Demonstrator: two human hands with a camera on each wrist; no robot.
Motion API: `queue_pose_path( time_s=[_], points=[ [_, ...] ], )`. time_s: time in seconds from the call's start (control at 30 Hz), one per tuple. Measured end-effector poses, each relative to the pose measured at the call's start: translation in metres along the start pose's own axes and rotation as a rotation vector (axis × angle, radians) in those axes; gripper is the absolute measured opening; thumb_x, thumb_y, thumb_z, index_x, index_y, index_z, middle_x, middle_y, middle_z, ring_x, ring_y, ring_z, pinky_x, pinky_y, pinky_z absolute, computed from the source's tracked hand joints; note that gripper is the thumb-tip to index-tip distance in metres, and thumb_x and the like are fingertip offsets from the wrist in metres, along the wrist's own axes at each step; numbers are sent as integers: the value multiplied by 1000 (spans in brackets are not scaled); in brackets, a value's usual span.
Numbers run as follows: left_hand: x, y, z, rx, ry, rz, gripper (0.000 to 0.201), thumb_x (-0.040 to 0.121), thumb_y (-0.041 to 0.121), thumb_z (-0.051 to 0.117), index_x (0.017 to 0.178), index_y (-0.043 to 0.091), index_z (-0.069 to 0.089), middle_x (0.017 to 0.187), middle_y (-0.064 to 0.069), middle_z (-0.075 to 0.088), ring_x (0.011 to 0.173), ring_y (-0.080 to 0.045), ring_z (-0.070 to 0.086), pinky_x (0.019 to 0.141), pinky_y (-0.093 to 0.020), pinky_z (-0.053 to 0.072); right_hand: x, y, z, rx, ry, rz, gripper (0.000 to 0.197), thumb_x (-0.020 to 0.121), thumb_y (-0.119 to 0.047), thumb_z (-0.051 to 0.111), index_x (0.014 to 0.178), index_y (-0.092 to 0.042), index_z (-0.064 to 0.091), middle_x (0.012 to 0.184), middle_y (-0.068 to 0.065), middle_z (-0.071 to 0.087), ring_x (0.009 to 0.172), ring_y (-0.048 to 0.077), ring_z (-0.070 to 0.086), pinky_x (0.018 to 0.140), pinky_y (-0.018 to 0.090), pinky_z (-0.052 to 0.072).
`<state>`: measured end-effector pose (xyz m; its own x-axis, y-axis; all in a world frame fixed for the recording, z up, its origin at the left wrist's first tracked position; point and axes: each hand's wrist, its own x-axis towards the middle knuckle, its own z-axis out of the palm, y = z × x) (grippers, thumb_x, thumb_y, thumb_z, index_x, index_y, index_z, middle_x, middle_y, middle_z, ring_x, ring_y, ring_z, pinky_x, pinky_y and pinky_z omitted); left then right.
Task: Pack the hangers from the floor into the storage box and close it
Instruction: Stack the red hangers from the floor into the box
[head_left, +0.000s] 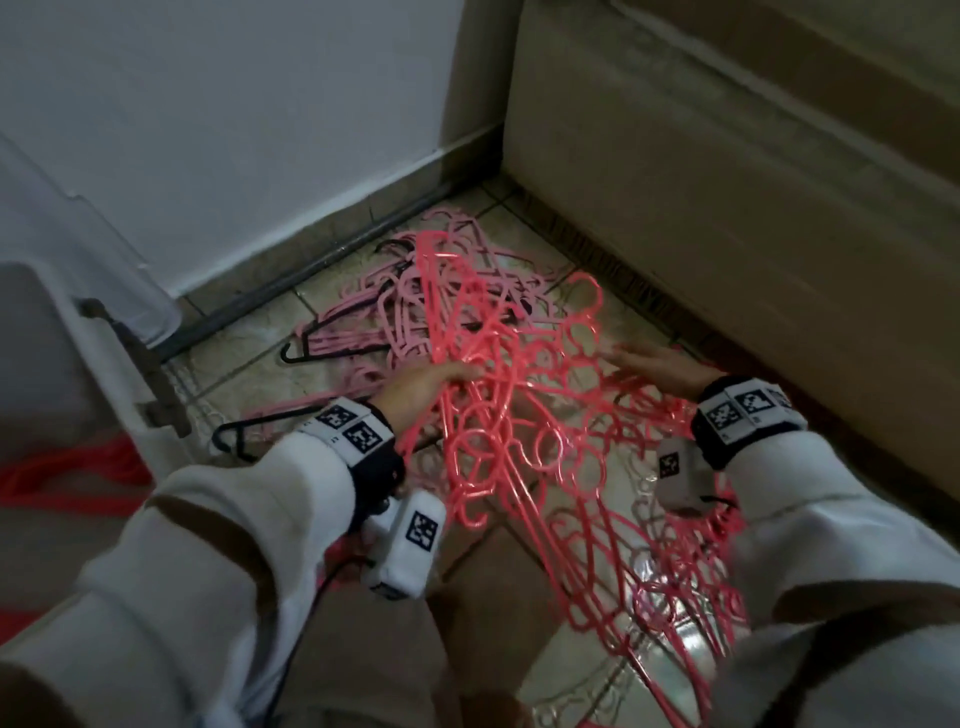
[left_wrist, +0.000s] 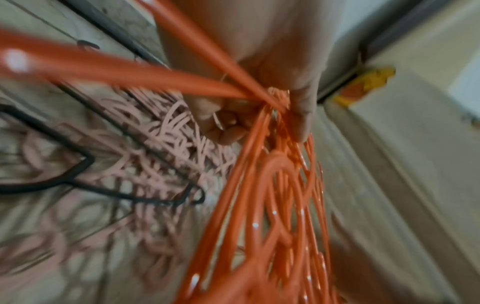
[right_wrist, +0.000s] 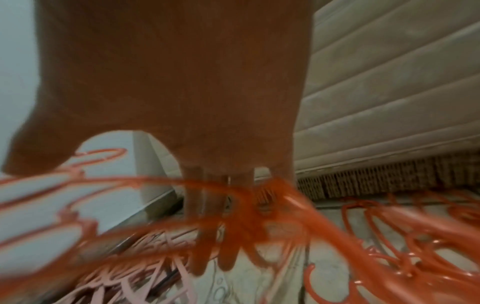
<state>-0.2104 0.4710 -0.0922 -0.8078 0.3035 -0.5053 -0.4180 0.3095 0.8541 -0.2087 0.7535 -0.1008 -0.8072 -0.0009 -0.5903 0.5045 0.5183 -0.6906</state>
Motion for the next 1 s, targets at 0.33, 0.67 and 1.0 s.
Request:
queue_pose_path(
  time_s=[0.33,0.67,1.0],
  points=[
    [-28,57,-60,-139,120,199,13,84,18,61,80,8,69,65,1,70,61,-14,62,84,-36,48,-42,-69,5,-58,52,-239,62,51,-48,76,100,-12,63,75,6,65,56,10,56,62,32,46],
    [-129,129,-169,-94,298,459,34,88,20,53,63,28,75,64,9,69,64,-5,58,70,-18,44,-89,-230,39,-119,187,-575,36,70,-36,76,84,-6,63,66,0,60,57,10,54,56,20,44],
    [-241,148,-266,-144,491,618,30,89,23,51,71,23,75,71,9,70,64,-1,62,74,-23,42,-155,-378,94,-244,150,-862,47,57,-49,69,84,-12,60,70,0,64,47,2,55,56,22,49]
  ],
)
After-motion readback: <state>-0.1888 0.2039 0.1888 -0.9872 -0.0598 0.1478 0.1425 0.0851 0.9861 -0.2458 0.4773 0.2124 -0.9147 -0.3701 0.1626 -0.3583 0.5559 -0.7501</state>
